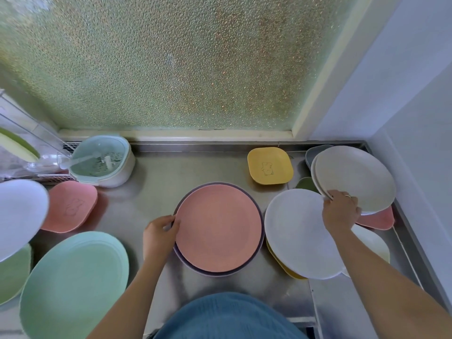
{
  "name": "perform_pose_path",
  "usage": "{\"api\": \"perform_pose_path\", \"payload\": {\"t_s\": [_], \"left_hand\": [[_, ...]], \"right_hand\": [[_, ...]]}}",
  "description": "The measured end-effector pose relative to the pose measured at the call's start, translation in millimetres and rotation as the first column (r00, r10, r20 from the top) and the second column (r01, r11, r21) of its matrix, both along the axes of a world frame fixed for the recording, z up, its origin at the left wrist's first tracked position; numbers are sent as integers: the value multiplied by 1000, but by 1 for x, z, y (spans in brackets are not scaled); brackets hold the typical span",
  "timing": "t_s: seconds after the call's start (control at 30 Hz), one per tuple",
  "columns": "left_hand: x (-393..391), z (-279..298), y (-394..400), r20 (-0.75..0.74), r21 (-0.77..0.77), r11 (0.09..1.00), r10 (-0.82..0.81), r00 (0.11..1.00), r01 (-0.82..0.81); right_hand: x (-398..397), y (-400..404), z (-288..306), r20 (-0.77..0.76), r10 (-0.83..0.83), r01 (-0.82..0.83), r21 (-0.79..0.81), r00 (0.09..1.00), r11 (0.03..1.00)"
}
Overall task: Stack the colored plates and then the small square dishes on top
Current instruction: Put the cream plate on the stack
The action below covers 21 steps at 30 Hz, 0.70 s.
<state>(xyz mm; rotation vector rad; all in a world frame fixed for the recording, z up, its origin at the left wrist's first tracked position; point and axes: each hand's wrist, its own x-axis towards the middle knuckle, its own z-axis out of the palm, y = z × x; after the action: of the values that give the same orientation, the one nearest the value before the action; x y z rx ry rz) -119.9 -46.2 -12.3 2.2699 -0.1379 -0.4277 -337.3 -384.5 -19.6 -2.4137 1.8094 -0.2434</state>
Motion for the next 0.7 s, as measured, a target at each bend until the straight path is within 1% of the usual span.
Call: {"api": "perform_pose_path", "payload": {"t_s": [0.07, 0.13, 0.2, 0.3, 0.37, 0.43, 0.5, 0.6, 0.7], "left_hand": [[-3, 0, 1, 14, 16, 999, -32, 999, 32], [-4, 0, 1, 12, 26, 999, -34, 999, 34], [-4, 0, 1, 7, 35, 999, -28, 1000, 28], [-5, 2, 0, 11, 27, 999, -26, 1000, 25], [-7, 3, 0, 7, 13, 1000, -13, 1000, 13], [-7, 2, -1, -15, 9, 1000, 3, 1000, -3], [-7, 0, 1, -51, 1, 1000, 8, 999, -8], [-7, -4, 6, -111, -21, 1000, 14, 994, -17], [-8, -6, 14, -144, -35, 999, 33, 989, -38]], "right_hand": [[0, -4, -1, 41, -27, 25, 33, 999, 999], [1, -6, -1, 74, -39, 37, 31, 997, 999], [3, -4, 3, 129, -27, 32, -37, 991, 999], [8, 7, 17, 298, 5, 47, -167, 955, 985], [15, 21, 27, 385, 61, 28, -222, 921, 975], [23, 44, 35, 440, 184, -60, -280, 879, 958], [32, 78, 38, 461, 343, -204, -326, 818, 923], [43, 138, 38, 433, 557, -415, -384, 708, 825], [45, 182, 30, 346, 722, -595, -412, 599, 690]]}}
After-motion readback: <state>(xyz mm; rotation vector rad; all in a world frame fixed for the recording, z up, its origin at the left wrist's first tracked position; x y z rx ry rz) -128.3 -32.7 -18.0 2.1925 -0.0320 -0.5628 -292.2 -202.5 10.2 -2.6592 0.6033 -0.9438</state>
